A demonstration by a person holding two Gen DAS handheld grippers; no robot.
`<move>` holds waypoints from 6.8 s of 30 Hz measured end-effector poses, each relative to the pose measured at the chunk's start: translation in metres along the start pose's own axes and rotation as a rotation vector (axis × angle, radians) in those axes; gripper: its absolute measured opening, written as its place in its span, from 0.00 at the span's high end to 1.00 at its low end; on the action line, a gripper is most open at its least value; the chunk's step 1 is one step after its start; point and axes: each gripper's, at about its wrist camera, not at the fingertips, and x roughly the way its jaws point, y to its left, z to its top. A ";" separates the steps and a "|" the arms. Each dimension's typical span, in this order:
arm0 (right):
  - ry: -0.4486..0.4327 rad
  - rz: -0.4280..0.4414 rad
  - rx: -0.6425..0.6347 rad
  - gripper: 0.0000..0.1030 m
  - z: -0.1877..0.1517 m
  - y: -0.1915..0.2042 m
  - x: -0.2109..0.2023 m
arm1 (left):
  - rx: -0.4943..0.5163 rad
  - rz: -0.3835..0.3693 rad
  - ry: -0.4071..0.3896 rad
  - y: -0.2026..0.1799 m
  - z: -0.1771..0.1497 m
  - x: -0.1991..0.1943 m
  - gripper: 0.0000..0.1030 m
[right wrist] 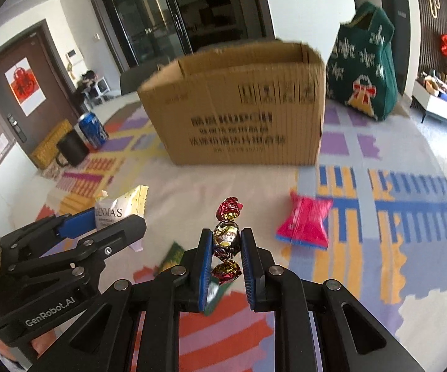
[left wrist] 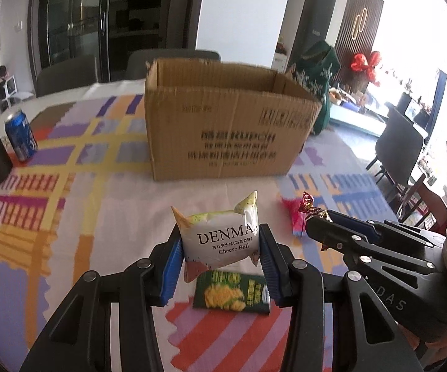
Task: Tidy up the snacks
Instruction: 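Carry the DENMAS bag and chocolates over the box and open both grippers, then move both grippers back to the pink bag and green cracker pack, then grasp the pink bag with the right gripper while the left gripper grasps the green cracker pack, then carry the pink bag and cracker pack over the box and open both grippers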
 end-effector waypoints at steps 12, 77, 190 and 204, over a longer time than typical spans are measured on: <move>-0.145 -0.013 -0.023 0.81 0.053 0.002 -0.022 | 0.005 0.008 -0.099 0.006 0.058 -0.011 0.56; -0.092 -0.111 -0.002 0.46 0.082 -0.041 0.012 | 0.029 0.172 -0.004 -0.013 0.082 0.043 0.25; 0.083 -0.171 0.088 0.65 -0.058 -0.036 0.007 | 0.119 0.013 0.123 -0.022 -0.045 0.046 0.33; -0.010 -0.162 0.066 0.65 -0.026 -0.026 -0.011 | 0.102 0.032 0.006 -0.016 -0.011 0.020 0.33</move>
